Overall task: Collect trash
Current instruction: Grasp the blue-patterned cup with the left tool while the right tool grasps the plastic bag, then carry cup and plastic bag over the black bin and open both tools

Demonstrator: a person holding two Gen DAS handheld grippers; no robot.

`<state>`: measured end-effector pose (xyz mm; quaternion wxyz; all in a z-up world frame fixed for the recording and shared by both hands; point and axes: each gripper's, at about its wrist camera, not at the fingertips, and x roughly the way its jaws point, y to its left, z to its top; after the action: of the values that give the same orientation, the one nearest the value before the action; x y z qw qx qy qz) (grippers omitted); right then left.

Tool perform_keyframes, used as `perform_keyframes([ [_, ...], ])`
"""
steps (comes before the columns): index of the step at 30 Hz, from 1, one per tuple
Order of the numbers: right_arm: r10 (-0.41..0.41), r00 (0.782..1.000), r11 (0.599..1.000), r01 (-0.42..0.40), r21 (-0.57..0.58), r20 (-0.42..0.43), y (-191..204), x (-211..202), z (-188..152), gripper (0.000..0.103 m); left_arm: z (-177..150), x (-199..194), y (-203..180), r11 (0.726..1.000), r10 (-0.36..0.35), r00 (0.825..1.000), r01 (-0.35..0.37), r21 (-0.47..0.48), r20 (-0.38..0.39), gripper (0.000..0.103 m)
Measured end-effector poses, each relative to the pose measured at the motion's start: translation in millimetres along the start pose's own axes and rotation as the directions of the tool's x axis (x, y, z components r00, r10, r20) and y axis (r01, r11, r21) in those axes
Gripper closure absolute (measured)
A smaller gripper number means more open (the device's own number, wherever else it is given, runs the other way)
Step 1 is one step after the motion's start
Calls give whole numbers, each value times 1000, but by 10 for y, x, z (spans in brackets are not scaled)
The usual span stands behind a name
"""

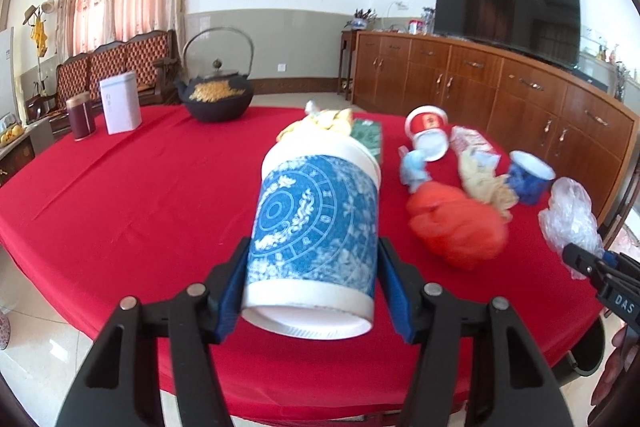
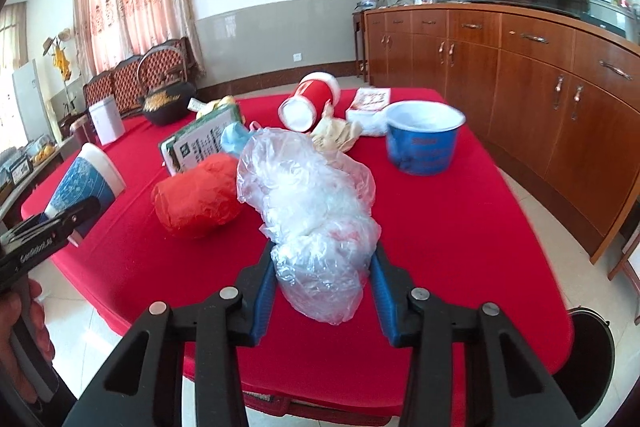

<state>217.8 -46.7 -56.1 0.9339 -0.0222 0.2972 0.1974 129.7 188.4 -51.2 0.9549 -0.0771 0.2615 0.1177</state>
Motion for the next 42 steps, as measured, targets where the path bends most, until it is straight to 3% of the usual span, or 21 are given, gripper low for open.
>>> perform_keyframes([
  [11,-95,993,994,92,54,67,-460,-547,25,58,16,-214,-678,990,-127,992,126,67,11,42],
  [22,-207,975,972,195,128,82,-1076,-1054,-157,58,-36,-323,-1389,957,-248,969,245,155,-2,42],
  [34,-315,947,935,298,191,68,-1727,-1474,-395,58,-105,-386,-2044,910,-349,937,347,228,-33,42],
  [42,-393,918,901,376,216,42,-2204,-1765,-614,58,-202,-396,-2569,865,-420,904,425,268,-79,42],
])
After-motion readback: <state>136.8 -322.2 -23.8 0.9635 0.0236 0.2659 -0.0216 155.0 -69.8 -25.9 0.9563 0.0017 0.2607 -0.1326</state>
